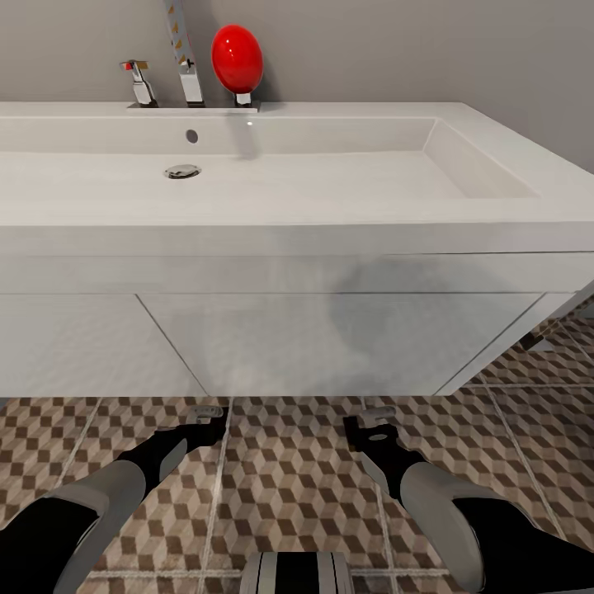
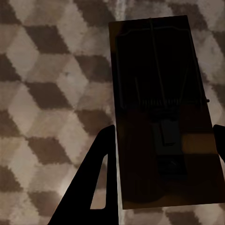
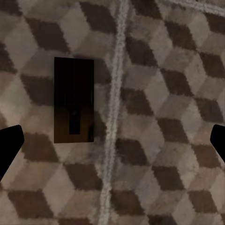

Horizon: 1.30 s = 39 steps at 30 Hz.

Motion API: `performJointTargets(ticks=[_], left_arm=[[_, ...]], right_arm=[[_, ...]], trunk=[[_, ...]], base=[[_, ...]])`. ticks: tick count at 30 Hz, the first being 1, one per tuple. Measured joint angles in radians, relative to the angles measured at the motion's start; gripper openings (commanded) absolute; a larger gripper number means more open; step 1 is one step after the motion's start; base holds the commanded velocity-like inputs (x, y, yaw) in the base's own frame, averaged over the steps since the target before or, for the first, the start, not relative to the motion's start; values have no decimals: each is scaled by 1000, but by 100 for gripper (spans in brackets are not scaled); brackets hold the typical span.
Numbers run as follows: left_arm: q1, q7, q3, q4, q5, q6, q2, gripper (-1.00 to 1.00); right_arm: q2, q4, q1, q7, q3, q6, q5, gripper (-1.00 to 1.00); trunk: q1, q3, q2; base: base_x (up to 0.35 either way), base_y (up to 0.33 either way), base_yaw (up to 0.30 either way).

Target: Take the four mousetraps from the cabinet in the bathroom and place them on the bathroom floor. Make sure all four end up on the same floor surface, and ensure that at least two of them are either under or directly next to the same bathroom sink.

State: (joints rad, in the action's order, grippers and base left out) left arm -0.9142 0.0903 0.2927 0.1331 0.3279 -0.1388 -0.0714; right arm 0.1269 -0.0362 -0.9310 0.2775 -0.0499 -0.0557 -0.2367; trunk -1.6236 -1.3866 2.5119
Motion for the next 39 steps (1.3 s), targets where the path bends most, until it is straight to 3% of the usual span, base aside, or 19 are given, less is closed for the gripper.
performJointTargets(ticks=[1,2,26,39], left_arm=[[0,0,0,0,0,0,0,-100],[0,0,0,0,0,1,0,100],[0,-1,0,0,-2,7,0,100],[0,-2,0,0,-2,61,0,100]], right_arm=[[0,0,0,0,0,0,0,100],[0,0,0,0,0,0,0,100],[-2,-1,0,0,-1,0,0,100],[-2,-1,0,0,-1,1,-1,100]], trunk=[[0,0,0],[0,0,0],[0,0,0],[0,0,0]], base=[[0,0,0],[0,0,0],[0,0,0],[0,0,0]])
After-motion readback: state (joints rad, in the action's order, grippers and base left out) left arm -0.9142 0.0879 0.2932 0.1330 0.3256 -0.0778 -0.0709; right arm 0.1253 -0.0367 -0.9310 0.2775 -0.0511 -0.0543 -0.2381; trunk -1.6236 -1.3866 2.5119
